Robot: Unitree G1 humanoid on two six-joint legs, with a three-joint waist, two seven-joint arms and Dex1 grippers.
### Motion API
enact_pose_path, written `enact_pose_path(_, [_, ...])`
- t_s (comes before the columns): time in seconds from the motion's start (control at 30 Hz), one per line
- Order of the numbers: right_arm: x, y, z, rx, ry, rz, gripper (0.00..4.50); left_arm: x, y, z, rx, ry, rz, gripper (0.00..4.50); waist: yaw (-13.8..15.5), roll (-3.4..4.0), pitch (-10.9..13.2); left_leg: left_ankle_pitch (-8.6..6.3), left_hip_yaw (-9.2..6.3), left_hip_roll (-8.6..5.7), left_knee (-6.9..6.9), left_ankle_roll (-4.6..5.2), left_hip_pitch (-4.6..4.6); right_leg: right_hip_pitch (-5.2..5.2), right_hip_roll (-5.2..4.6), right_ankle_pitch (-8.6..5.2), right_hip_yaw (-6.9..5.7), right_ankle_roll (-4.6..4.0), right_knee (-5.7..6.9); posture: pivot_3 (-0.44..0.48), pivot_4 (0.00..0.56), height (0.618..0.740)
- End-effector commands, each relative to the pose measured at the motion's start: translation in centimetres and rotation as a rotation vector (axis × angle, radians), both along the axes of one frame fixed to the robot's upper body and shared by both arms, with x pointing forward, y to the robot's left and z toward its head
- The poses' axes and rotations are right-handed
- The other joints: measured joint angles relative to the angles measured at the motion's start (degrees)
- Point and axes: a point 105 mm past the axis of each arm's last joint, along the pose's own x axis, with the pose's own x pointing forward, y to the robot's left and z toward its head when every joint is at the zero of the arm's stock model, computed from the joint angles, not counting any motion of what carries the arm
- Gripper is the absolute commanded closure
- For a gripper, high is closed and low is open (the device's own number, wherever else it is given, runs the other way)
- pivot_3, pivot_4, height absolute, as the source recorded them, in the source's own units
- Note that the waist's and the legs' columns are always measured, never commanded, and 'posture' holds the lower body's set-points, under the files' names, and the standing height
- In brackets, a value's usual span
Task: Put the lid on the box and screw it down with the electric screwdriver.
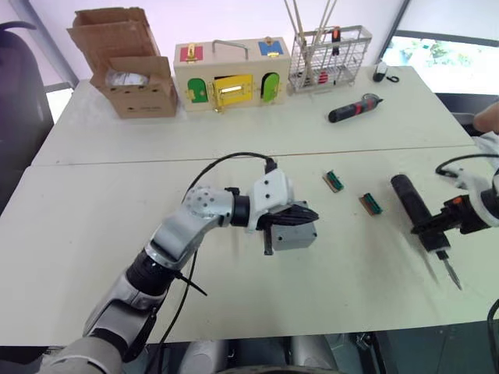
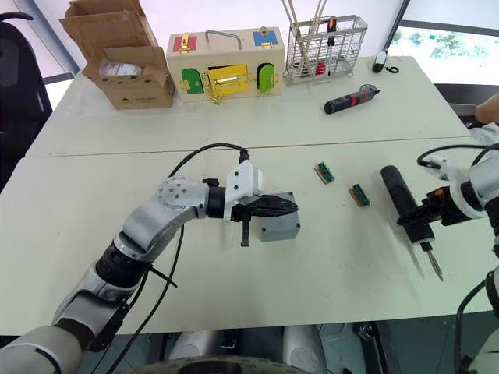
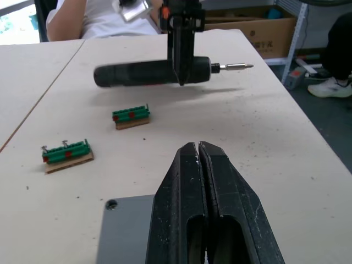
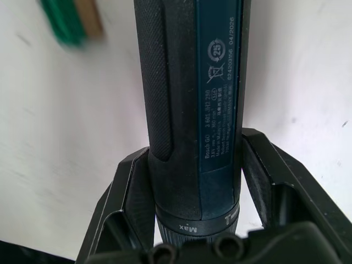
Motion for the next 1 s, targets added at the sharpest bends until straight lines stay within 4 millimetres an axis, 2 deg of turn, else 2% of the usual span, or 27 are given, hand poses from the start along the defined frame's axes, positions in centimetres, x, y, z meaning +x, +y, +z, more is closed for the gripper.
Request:
enact_pose_path(0.03, [-0.1, 0.2, 8.1, 0.249, -0.316, -0.121, 2.57, 1.8, 1.0, 1.5, -0.032, -0.038, 0.034, 4.5, 0.3, 0.1, 0.0, 0.0, -0.01, 0.0, -0.03, -0.01, -0.02, -0.03, 0.0, 0.0, -0.01, 0.0, 0.01, 0.0, 0.15, 0.737])
enact_pose_path(0.13, [-0.5, 1.8, 12.5, 0.441, -0.529, -0.12, 2.57, 3.0, 1.8, 1.8, -0.032, -0.029, 0.05, 4.5, 0.2, 0.16, 0.0, 0.01, -0.03, 0.0, -0.06, -0.01, -0.2, -0.22, 0.0, 0.0, -0.02, 0.0, 0.01, 0.0, 0.15, 0.737])
enact_pose_path(0.2, [-1.0, 3.5, 15.1, 0.511, -0.763, -0.045, 2.57, 3.7, 2.3, 1.9, -0.023, -0.019, 0.048, 4.5, 0.0, 0.13, 0.0, 0.01, -0.05, 0.01, -0.09, -0.01, -0.24, -0.26, 0.0, 0.0, -0.05, 0.0, 0.01, 0.0, 0.15, 0.737])
enact_pose_path(0.27, [-1.7, 6.1, 15.9, 0.482, -1.019, 0.022, 2.57, 4.1, 2.7, 2.0, 0.0, -0.013, 0.033, 4.5, -0.2, 0.05, 0.0, 0.01, -0.03, 0.06, -0.1, -0.02, -0.24, -0.26, 0.02, 0.01, -0.07, 0.01, 0.03, 0.0, 0.15, 0.737])
enact_pose_path(0.33, [-2.3, 9.4, 14.7, 0.464, -1.155, 0.057, 2.57, 4.4, 3.1, 2.0, 0.035, -0.016, 0.016, 4.5, -0.1, 0.05, 0.0, 0.02, -0.07, 0.11, -0.06, -0.04, -0.2, -0.28, 0.07, 0.01, -0.08, 0.03, 0.16, 0.0, 0.15, 0.737])
enact_pose_path(0.4, [-2.6, 12.9, 12.7, 0.415, -1.216, 0.068, 2.57, 4.8, 3.5, 1.8, 0.075, -0.029, 0.016, 4.5, 0.0, 0.06, 0.0, 0.08, -0.12, 0.09, -0.05, -0.13, -0.19, -0.43, 0.07, 0.01, -0.08, 0.03, 0.7, 0.0, 0.15, 0.737])
enact_pose_path(0.47, [-2.9, 14.7, 12.1, 0.387, -1.28, 0.045, 2.57, 5.1, 3.7, 1.5, 0.096, -0.038, 0.026, 4.5, 0.2, 0.09, 0.0, 0.12, -0.12, -0.01, -0.01, -0.19, -0.29, -0.7, 0.0, 0.01, -0.04, 0.03, 1.06, 0.0, 0.15, 0.737])
enact_pose_path(0.53, [-2.8, 15.5, 11.9, 0.376, -1.33, 0.004, 2.57, 5.4, 4.0, 1.4, 0.103, -0.037, 0.033, 4.5, 0.1, 0.11, 0.0, 0.12, -0.15, -0.11, 0.22, -0.18, -0.58, -0.87, -0.01, 0.01, -0.01, 0.03, 1.21, 0.0, 0.15, 0.737])
enact_pose_path(0.63, [-2.6, 17.9, 10.4, 0.286, -1.42, -0.012, 2.57, 4.6, 3.6, 0.9, 0.089, 0.012, 0.009, 4.5, -0.1, -0.07, -0.1, 0.11, -0.21, -0.35, 0.29, -0.12, -0.62, -0.85, -0.13, 0.02, -0.01, 0.03, 1.21, 0.0, 0.15, 0.737])
enact_pose_path(0.77, [-2.2, 18.6, 10.0, 0.272, -1.472, -0.074, 2.57, 3.7, 3.0, 0.2, 0.121, 0.003, -0.029, 4.5, -1.0, -0.04, -0.1, 0.11, -0.19, -0.37, 0.24, -0.11, -0.56, -0.88, -0.14, 0.02, 0.0, 0.03, 1.33, 0.0, 0.15, 0.737])
enact_pose_path(1.0, [-1.5, 20.0, 9.6, 0.189, -1.514, -0.041, 2.57, 3.0, 2.4, -1.5, 0.192, -0.027, -0.054, 4.5, -1.8, -0.05, -0.1, 0.12, -0.19, -0.27, 0.21, -0.11, -0.4, -0.84, -0.07, 0.01, -0.02, 0.03, 1.33, 0.0, 0.15, 0.737])
